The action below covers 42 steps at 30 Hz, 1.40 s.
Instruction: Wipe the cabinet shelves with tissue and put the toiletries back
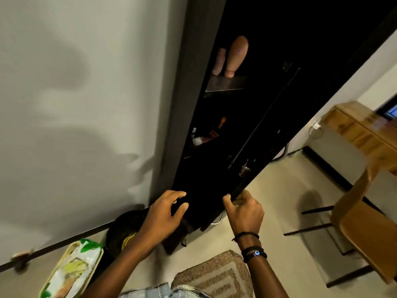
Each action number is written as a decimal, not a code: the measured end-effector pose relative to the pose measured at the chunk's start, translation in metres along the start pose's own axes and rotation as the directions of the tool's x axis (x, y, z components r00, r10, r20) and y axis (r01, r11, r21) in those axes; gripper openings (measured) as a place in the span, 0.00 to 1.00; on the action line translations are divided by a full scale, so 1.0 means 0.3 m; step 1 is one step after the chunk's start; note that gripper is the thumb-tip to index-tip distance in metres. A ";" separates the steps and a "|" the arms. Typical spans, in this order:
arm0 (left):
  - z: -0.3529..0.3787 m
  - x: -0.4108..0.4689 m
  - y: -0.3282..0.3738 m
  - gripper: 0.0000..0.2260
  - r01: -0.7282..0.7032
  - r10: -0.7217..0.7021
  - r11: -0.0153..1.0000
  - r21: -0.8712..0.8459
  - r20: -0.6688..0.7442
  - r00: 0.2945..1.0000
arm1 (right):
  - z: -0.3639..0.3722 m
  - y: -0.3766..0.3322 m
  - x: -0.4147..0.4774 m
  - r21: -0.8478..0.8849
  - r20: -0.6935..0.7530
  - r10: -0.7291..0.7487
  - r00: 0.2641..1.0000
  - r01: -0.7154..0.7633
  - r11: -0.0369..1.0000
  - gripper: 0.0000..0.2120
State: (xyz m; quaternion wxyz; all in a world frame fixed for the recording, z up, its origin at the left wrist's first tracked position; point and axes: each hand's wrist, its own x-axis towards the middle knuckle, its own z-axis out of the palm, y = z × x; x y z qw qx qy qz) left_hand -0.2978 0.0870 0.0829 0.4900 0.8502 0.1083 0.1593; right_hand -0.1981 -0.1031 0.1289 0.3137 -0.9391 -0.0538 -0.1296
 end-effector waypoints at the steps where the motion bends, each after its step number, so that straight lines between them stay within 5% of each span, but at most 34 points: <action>1: -0.019 -0.003 -0.013 0.14 0.013 -0.013 1.000 0.002 -0.009 1.000 | 0.015 -0.022 0.004 -0.015 0.009 -0.019 1.000 0.019 1.000 0.14; 20: -0.178 -0.005 -0.104 0.16 0.169 -0.169 0.986 -0.006 -0.095 0.981 | 0.128 -0.285 0.120 -0.287 0.223 -0.081 0.971 0.145 0.947 0.20; 38: -0.066 0.103 -0.107 0.19 0.362 -0.333 0.917 0.170 -0.176 0.926 | 0.261 -0.301 0.248 -0.066 0.345 -0.310 0.886 0.353 0.933 0.17; 42: -0.046 0.099 -0.133 0.21 0.413 -0.376 0.885 0.214 -0.194 0.906 | 0.294 -0.277 0.213 -0.001 0.435 -0.392 0.811 0.436 0.900 0.15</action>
